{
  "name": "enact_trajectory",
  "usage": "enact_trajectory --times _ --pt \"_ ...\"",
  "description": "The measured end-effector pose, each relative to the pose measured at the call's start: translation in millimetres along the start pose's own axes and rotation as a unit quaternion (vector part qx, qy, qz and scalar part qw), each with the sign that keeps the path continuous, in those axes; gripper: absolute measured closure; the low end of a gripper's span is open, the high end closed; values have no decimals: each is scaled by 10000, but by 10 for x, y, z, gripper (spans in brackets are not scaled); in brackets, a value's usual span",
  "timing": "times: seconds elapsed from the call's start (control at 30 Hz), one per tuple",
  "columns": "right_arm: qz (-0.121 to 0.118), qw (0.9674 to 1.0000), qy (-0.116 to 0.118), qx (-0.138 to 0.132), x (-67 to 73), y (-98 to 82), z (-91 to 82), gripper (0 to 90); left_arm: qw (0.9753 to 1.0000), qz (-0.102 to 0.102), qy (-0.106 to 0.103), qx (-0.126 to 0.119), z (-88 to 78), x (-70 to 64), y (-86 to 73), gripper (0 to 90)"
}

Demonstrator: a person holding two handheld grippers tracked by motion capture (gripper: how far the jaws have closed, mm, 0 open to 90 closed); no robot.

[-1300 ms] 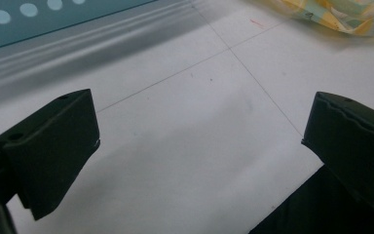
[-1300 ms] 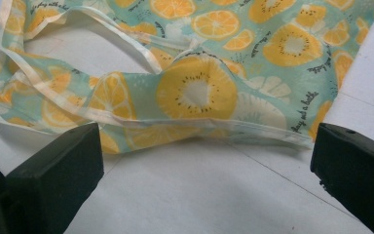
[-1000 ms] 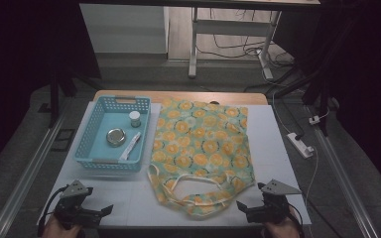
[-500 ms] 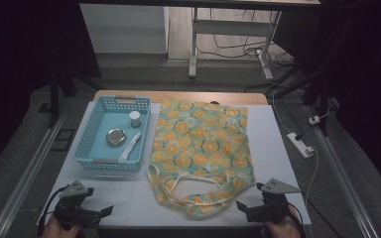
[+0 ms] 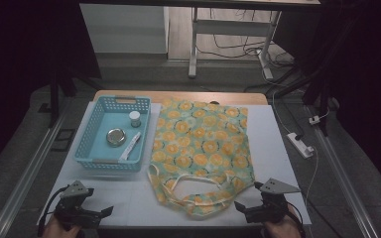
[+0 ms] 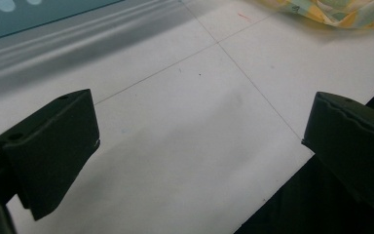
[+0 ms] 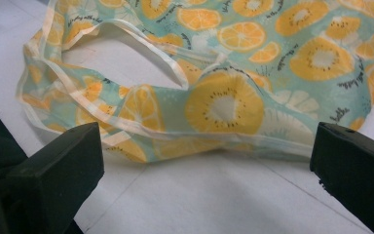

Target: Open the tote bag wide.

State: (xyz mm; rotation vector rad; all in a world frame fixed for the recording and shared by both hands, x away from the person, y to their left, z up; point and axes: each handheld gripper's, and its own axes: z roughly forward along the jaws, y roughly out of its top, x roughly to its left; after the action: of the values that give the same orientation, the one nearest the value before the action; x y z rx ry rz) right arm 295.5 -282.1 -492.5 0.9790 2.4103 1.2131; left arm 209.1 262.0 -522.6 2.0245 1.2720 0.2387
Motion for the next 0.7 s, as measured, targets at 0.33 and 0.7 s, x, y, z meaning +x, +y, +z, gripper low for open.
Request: enact_trajectory --times 0.33,0.7 --pt "46 10000 6 -54 25 68 2 0 10000 6 -9 19 5 2 1 0" --pt "-42 10000 -10 70 72 182 51 0 10000 -2 -13 27 5 5 3 0"
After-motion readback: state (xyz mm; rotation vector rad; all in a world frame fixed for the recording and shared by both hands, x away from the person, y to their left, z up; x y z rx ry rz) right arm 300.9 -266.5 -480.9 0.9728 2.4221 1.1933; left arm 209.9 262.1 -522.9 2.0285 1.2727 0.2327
